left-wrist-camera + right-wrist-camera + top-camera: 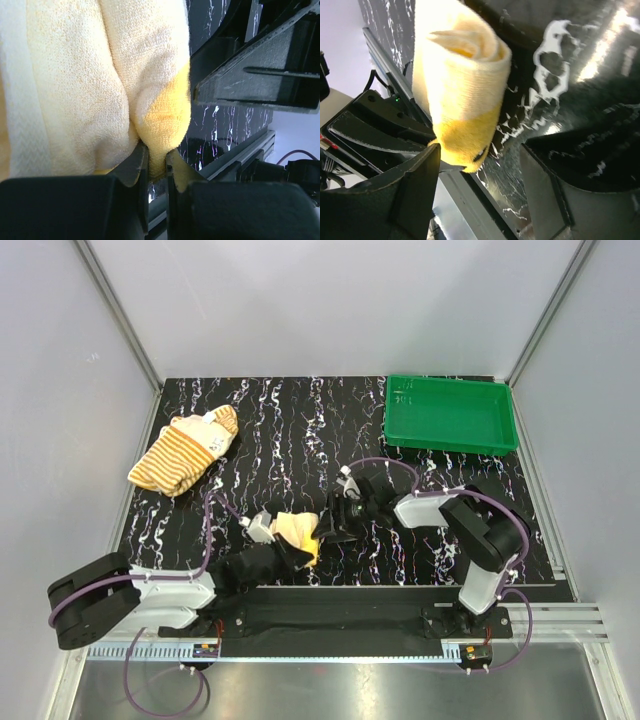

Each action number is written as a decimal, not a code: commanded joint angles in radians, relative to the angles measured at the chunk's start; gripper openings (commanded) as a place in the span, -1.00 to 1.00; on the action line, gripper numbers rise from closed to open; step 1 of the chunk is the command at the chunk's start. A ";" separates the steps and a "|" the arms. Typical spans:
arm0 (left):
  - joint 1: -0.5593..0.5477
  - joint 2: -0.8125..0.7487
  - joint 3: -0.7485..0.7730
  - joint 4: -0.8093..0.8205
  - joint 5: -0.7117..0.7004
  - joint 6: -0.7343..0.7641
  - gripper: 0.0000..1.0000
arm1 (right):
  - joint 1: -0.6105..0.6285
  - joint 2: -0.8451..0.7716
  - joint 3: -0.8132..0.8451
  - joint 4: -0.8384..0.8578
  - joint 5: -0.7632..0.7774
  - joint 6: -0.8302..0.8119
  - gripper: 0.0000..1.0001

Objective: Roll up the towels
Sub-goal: Roll the towel

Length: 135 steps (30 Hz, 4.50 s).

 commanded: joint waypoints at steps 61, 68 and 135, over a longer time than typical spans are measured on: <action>-0.388 0.626 0.972 -0.746 -0.528 0.614 0.24 | 0.043 -0.126 0.285 -0.923 0.610 -0.151 -0.75; -0.431 0.731 1.086 -0.819 -0.613 0.608 0.22 | 0.043 -0.108 0.297 -0.926 0.590 -0.155 -0.75; 0.124 0.392 0.271 0.196 0.344 0.229 -1.00 | -0.229 -0.484 -0.122 -0.324 0.089 -0.043 0.45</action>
